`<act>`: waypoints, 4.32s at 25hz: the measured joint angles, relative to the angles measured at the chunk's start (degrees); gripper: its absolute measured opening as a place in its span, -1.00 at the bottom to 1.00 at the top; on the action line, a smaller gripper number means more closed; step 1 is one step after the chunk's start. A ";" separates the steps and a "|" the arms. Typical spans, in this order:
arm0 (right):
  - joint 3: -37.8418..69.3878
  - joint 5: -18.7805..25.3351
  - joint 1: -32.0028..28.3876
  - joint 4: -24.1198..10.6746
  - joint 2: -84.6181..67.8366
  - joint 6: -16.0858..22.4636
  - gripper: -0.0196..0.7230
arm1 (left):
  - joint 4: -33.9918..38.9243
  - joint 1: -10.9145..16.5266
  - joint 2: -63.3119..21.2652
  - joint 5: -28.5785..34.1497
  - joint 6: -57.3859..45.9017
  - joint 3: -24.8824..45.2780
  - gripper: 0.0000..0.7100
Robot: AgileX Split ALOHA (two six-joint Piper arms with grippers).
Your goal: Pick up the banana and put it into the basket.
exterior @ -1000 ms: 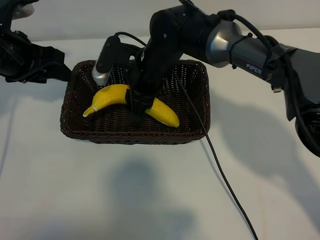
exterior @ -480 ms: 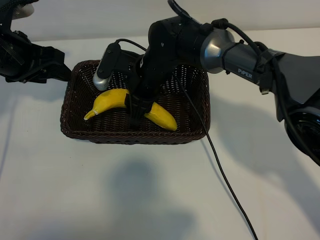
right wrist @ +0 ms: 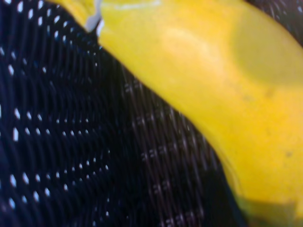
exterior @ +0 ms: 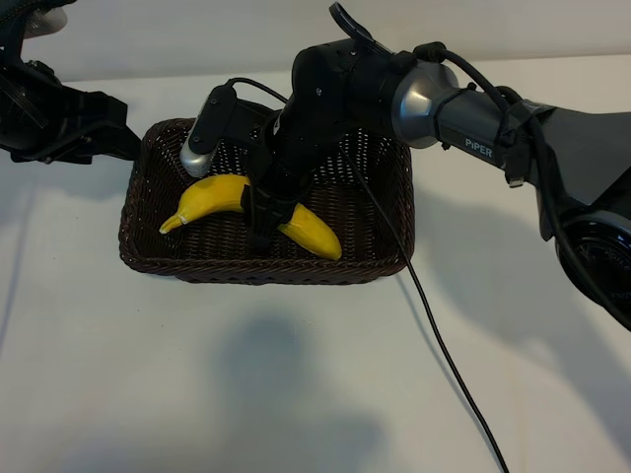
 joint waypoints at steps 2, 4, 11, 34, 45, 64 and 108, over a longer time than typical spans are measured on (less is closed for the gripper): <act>0.00 0.00 0.00 0.08 0.00 0.00 0.16 | 0.00 0.00 0.00 0.00 0.00 0.00 0.66; 0.00 0.00 0.00 0.26 0.00 0.00 0.18 | 0.00 0.00 0.00 0.00 -0.15 0.00 0.66; 0.00 0.05 0.00 0.64 0.00 2.14 0.80 | 0.00 0.00 0.00 0.00 -0.15 0.00 0.66; 0.00 5.72 -0.74 -14.87 -7.43 18.88 0.87 | 0.00 0.00 0.00 0.00 -0.05 0.00 0.66; 0.00 10.55 -6.41 -15.35 -12.27 24.89 0.77 | 0.00 0.00 0.00 0.00 0.13 0.00 0.66; 0.00 24.65 -10.31 -12.35 -20.94 25.43 0.68 | 0.00 0.00 0.00 0.00 1.53 0.00 0.66; 0.00 22.77 -10.27 -12.33 -21.53 27.59 0.65 | 0.02 0.00 0.00 0.00 2.83 0.00 0.66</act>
